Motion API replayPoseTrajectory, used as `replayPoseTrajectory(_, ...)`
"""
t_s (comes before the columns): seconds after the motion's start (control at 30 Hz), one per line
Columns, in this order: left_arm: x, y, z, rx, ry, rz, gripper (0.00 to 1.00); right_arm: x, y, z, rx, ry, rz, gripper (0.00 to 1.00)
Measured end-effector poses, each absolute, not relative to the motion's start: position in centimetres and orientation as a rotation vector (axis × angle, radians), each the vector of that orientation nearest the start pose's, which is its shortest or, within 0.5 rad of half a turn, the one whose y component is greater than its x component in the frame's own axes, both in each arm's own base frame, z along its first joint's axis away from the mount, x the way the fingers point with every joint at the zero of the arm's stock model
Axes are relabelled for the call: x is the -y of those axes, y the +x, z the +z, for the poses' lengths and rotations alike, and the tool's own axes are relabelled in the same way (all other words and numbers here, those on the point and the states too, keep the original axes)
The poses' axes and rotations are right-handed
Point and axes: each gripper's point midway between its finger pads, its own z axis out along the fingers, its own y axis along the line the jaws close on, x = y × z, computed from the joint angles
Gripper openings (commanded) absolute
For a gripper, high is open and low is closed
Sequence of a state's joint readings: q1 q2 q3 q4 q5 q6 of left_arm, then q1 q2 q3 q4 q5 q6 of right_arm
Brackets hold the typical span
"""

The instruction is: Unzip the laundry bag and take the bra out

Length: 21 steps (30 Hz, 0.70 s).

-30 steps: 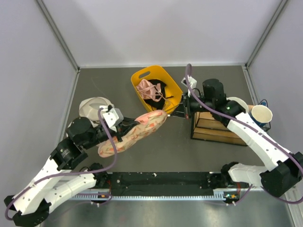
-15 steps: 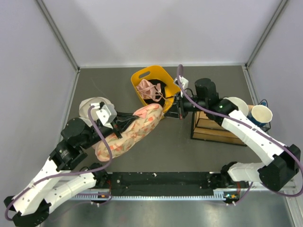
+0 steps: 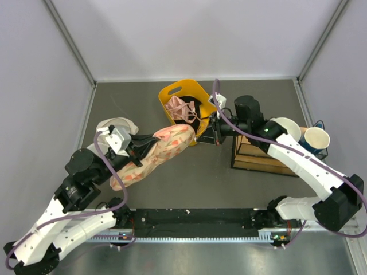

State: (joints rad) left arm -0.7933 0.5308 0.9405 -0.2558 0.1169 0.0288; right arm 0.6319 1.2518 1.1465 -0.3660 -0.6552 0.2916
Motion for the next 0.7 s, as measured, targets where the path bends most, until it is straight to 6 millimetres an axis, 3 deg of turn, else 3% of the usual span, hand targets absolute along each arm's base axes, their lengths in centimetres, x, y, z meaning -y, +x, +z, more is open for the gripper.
replayPoseTrajectory(0.1, 18.3, 15.9, 39.9, -1.290, 0.649, -0.696, 0.00, -30.2, 21.6, 27.0, -2.011, -0.792, 1.214, 0.00)
replayPoseTrajectory(0.13, 18.1, 16.0, 39.9, -1.291, 0.640, -0.689, 0.00, -30.1, 21.8, 27.0, -2.009, -0.787, 1.204, 0.08)
replayPoseTrajectory(0.17, 18.0, 16.1, 39.8, -1.294, 0.634, -0.683, 0.00, -30.0, 21.9, 27.1, -2.008, -0.780, 1.193, 0.49)
replayPoseTrajectory(0.3, 17.8, 16.4, 39.8, -1.292, 0.608, -0.670, 0.00, -29.2, 22.4, 26.3, -2.048, -0.749, 1.118, 0.97)
replayPoseTrajectory(0.43, 19.1, 17.2, 37.5, -1.349, 0.628, -0.687, 0.00, -28.1, 23.2, 25.6, -2.087, -0.717, 1.006, 0.99)
replayPoseTrajectory(0.53, 20.8, 17.8, 33.8, -1.434, 0.698, -0.708, 0.00, -26.8, 23.8, 26.2, -2.076, -0.679, 0.909, 0.99)
replayPoseTrajectory(0.7, 22.8, 18.2, 26.5, -1.615, 0.823, -0.722, 0.00, -24.5, 24.9, 28.8, -1.998, -0.601, 0.763, 0.99)
